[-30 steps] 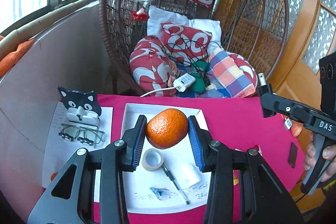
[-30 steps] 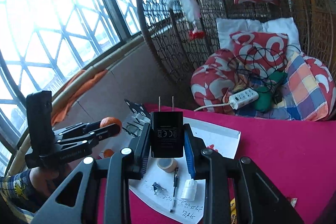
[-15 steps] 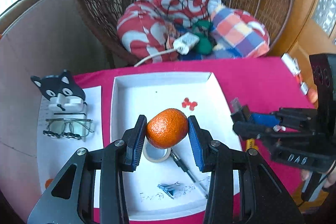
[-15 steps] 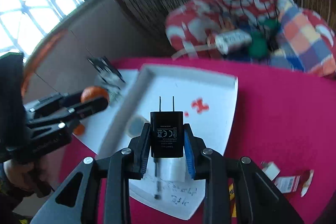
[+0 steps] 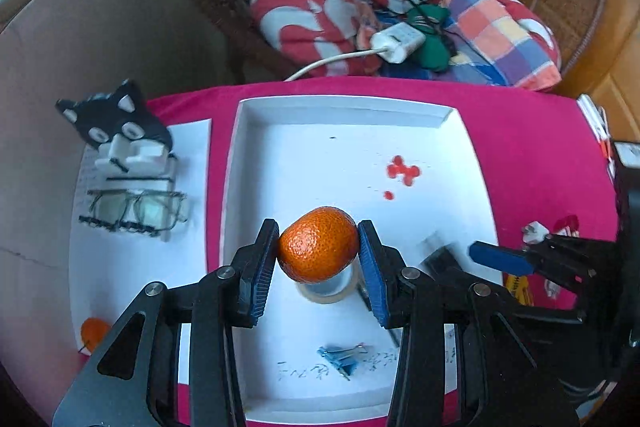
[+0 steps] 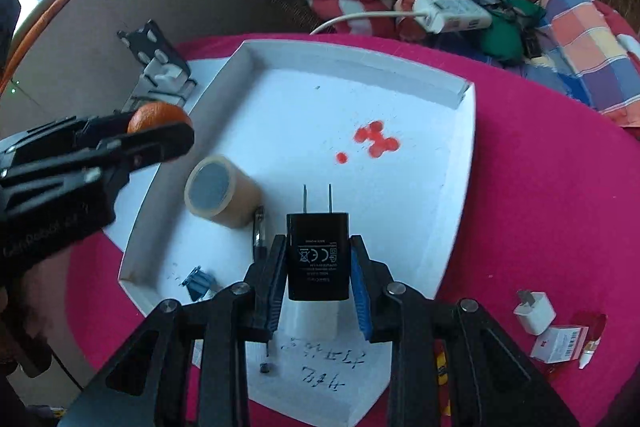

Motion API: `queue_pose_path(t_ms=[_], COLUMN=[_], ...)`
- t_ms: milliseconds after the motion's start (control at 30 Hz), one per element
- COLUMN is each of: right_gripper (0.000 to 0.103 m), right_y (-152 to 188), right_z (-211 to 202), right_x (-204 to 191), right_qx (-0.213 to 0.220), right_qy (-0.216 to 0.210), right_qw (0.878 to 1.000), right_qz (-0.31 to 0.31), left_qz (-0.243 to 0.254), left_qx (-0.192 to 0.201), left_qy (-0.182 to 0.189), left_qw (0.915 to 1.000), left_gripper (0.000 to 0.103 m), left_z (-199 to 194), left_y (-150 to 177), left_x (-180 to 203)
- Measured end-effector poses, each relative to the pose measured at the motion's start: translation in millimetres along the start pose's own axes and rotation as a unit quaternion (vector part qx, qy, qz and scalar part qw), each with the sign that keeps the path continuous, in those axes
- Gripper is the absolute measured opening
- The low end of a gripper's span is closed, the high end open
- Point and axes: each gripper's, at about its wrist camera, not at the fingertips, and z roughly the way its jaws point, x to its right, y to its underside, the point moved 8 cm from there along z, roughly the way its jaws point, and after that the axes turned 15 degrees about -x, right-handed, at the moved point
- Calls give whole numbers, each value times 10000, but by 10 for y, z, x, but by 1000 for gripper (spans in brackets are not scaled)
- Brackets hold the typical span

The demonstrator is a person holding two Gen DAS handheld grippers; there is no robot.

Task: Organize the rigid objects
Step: 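Open the right tool dropping the charger while the left tool releases the orange into the tray, then move the left tool to the yellow lighter while the right tool approaches the dropper bottle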

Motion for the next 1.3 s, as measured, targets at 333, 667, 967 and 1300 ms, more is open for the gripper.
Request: queue_pose_path(t_ms=[333,667,967,1300], right_gripper=[103,103,103,103], right_y=[-11,272,1150,1941], right_z=[-229,-810,-1129,-1071], right_x=[-115,687,2075,2853], right_qx=[541,1256,1392,1157], right_qy=[168,141,175,-122], right_qw=[9981,9892,9604,9378], right_qz=[-239,743,2406,3270], left_qz=[-460,156,1679,1773], left_qx=[385,571,-441,-1010], left_qy=[-54,192,652,1006], left_qw=[9982,9981,9827,9738], left_gripper=[91,91,91,89], left_z=[-171,-334,113,500], left_y=[44,187,530,710], left_x=[-158,557,1944,2661])
